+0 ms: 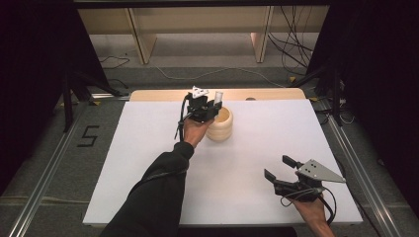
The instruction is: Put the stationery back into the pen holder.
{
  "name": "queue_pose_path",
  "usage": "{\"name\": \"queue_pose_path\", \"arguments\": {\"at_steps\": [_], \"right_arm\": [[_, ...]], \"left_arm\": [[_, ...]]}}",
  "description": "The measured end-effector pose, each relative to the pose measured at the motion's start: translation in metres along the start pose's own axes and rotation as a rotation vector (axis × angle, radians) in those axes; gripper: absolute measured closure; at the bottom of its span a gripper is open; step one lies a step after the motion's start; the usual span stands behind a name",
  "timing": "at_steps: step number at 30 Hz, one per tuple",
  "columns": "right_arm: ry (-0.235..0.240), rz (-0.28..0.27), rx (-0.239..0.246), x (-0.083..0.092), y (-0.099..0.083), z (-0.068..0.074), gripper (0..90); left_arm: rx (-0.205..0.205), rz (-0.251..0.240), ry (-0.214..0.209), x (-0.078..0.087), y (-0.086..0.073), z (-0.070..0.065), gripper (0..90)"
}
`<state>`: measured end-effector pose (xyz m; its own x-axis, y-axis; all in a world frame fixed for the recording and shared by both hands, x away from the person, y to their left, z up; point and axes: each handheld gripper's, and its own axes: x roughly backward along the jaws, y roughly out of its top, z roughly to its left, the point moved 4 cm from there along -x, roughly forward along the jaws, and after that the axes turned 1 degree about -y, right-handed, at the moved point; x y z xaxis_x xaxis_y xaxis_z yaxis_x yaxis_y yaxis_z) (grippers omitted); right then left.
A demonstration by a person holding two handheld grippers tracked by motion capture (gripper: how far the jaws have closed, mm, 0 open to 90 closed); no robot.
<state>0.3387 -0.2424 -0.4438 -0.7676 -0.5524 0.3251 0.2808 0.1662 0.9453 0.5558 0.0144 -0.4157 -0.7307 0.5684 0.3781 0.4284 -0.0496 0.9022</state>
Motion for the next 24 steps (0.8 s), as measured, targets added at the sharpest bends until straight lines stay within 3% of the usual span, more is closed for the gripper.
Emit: {"name": "queue_pose_path", "arguments": {"at_steps": [24], "right_arm": [[0.001,0.0,-0.002,0.0,0.0,0.0,21.2]], "left_arm": [[0.008,0.051,0.009,-0.015,-0.018,-0.001,68.8]]}}
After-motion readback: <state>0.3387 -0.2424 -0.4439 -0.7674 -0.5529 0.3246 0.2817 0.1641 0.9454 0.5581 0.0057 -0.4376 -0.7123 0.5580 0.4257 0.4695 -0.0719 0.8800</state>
